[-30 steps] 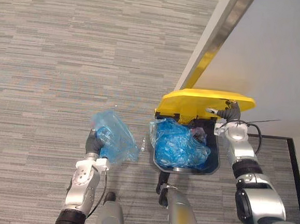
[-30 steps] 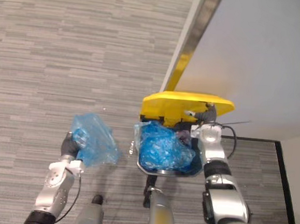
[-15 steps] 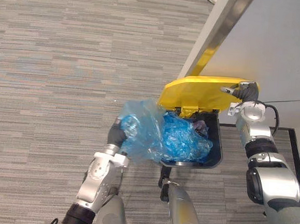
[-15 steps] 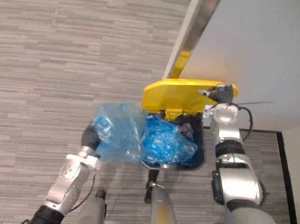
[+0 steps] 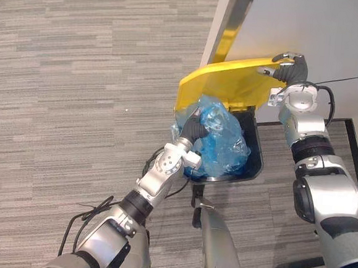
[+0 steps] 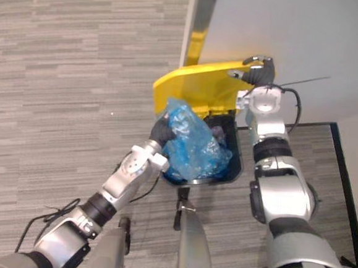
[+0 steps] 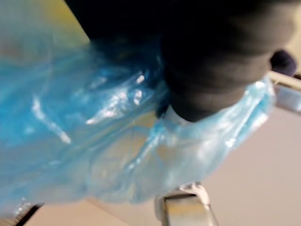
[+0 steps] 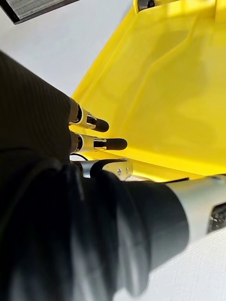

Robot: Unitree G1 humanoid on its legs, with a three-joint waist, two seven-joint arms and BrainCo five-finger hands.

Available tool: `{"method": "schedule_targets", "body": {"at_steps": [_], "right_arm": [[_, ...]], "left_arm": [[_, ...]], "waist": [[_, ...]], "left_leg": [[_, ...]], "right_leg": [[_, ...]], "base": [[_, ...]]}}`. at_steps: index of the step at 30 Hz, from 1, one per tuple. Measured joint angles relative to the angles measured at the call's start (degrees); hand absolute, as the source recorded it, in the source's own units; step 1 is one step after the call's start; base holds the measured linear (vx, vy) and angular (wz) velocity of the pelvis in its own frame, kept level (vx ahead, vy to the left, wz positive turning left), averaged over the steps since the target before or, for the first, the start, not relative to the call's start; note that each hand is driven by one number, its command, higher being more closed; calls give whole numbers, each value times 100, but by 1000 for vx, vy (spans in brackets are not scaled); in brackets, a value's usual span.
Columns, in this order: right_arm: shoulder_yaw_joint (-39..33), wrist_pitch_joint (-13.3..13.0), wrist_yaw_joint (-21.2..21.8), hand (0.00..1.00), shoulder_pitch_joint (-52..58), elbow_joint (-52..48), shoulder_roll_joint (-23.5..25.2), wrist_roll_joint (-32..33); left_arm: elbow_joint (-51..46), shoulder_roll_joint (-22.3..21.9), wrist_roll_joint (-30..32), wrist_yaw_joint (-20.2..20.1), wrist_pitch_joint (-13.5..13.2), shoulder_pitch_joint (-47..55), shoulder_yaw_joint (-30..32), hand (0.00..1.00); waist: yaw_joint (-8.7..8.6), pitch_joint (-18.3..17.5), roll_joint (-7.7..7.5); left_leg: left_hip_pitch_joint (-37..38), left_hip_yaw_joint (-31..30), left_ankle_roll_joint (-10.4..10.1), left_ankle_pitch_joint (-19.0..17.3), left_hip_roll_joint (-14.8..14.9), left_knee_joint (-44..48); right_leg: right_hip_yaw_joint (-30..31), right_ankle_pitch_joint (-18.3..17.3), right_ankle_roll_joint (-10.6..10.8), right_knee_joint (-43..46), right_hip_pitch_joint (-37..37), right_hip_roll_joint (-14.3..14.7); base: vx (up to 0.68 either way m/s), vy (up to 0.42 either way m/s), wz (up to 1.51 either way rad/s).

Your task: Gather rubbish on tea table into small bin, then transfer packed bag to large trash can.

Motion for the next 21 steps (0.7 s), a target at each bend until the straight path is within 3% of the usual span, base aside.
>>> {"method": "schedule_targets", "body": {"at_steps": [8, 11, 17, 18, 21], "right_arm": [[176, 3, -83, 0, 19, -1060, 8, 208], [382, -17, -93, 0, 51, -1408, 25, 346], [397, -148, -174, 0, 285, -2118, 50, 436], [411, -200, -178, 0, 342, -2247, 112, 449], [460, -267, -227, 0, 482, -2636, 294, 452]], "left_arm": [[973, -103, 190, 94, 110, -886, 176, 100], [1466, -151, 301, 111, 299, -1069, 227, 100], [1892, -319, 682, 193, 373, -1482, 289, 100], [2018, -373, 747, 191, 374, -1522, 416, 0], [2416, -439, 1070, 187, 514, -1608, 609, 0]], "waist": [[-221, 189, -93], [-300, 210, -130], [-285, 228, -171], [-288, 226, -173], [-288, 222, -183]], "left_leg": [[-454, 50, -95, -58, 130, 187], [-548, 105, -141, -62, 252, 209], [-806, 136, -279, -71, 411, 237], [-836, 152, -306, -60, 455, 233], [-889, 289, -365, -57, 579, 224]], "right_leg": [[18, 58, 18, 0, -399, 109], [22, 63, 14, 47, -524, 195], [3, 60, 11, 73, -803, 331], [-5, 62, 8, 55, -832, 369], [-30, 114, -67, -1, -916, 467]], "base": [[7, -35, -4], [52, -58, -11], [9, -67, -4], [16, -99, -9], [22, -60, -14]]}}
